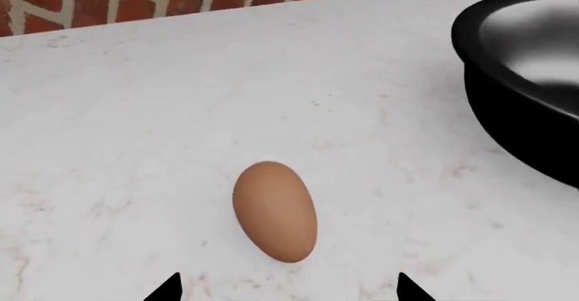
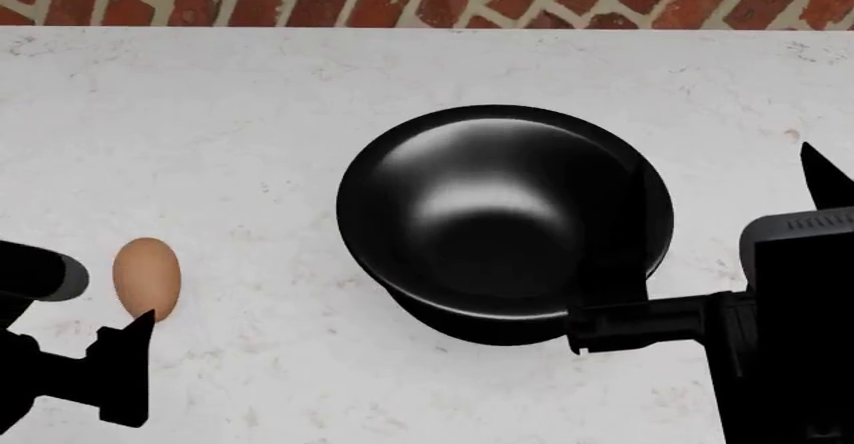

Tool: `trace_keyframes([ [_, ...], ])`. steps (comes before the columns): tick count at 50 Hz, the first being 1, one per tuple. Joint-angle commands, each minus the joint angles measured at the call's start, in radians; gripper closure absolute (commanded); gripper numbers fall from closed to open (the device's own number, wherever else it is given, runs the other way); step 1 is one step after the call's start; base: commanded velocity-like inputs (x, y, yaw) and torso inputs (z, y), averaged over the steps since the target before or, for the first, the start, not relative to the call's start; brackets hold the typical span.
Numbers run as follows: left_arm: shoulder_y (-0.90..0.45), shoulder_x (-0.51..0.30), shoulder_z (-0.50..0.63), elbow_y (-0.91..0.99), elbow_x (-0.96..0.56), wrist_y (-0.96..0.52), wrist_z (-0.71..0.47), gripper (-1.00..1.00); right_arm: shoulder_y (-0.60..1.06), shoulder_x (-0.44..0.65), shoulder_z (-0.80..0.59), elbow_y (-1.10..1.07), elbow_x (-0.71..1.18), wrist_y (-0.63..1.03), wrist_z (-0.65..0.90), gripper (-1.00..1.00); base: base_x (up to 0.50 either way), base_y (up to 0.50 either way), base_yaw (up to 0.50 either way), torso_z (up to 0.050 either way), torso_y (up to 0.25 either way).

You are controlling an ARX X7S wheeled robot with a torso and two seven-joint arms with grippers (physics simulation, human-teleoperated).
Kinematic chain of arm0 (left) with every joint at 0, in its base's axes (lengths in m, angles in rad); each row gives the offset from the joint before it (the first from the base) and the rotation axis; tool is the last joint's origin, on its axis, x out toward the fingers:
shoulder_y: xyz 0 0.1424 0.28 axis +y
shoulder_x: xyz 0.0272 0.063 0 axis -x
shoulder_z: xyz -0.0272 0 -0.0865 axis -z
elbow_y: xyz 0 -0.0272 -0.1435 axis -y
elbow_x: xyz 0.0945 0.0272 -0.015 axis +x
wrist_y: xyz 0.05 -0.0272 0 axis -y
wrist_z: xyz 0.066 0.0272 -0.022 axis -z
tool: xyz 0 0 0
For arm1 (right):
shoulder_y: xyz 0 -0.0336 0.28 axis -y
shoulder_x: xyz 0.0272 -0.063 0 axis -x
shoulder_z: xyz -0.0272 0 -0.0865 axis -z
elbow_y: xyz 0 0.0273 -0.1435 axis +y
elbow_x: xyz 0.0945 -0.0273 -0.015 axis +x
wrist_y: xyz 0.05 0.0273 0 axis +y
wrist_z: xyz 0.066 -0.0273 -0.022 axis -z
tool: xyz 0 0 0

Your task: Place the eggs and milk next to the bowl.

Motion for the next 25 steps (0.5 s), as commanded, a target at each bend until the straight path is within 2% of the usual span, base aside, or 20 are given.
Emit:
trace_keyframes([
  [1, -0.017, 0.016, 0.077, -0.098, 0.055, 0.059, 0.016, -1.00, -0.015, 0.001, 0.003, 0.004, 0.001, -0.017, 0.001, -1.00, 0.00, 0.00, 0.00, 0.000, 0.000],
  [25, -0.083, 0.056, 0.213, -0.321, 0.197, 0.218, 0.048, -1.00, -0.022, 0.003, -0.004, 0.014, 0.004, -0.031, 0.007, -1.00, 0.00, 0.00, 0.00, 0.000, 0.000],
])
